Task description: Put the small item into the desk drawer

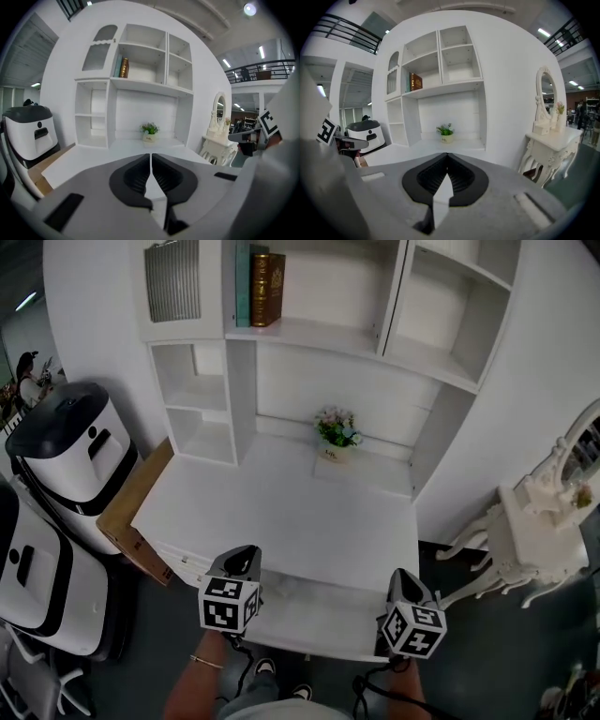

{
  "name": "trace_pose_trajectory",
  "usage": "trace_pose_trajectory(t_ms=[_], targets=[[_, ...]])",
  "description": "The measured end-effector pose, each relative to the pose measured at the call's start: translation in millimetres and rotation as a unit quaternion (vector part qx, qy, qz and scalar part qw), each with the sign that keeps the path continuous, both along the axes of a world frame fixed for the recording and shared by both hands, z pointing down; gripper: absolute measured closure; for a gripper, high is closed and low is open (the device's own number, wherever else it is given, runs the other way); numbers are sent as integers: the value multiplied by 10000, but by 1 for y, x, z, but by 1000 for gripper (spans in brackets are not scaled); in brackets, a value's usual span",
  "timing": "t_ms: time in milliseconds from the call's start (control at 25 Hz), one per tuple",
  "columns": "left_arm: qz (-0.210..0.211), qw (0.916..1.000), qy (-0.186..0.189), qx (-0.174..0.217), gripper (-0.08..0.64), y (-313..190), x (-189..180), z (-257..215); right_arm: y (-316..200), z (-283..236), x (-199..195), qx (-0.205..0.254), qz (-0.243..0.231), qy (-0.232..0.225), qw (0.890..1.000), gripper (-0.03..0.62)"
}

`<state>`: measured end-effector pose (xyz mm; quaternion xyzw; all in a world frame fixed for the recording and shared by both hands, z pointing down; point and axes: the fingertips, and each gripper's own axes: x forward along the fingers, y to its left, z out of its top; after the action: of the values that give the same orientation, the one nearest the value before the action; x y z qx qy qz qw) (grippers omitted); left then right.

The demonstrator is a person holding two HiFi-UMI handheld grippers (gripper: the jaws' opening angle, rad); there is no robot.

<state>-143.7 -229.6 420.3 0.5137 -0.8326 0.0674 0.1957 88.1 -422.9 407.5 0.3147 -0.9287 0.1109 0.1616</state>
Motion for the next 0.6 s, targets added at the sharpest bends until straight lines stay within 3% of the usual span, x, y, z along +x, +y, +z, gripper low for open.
trace_pose_trajectory(t_ms=[240,600], targets=[[-518,9954,-420,682,548,17,-25,-53,-21,-42,16,641,192,-214,9975,588],[-565,9945,-471,739,548,14,-34,-62,-30,-49,32,717,430,-288,9961,588]])
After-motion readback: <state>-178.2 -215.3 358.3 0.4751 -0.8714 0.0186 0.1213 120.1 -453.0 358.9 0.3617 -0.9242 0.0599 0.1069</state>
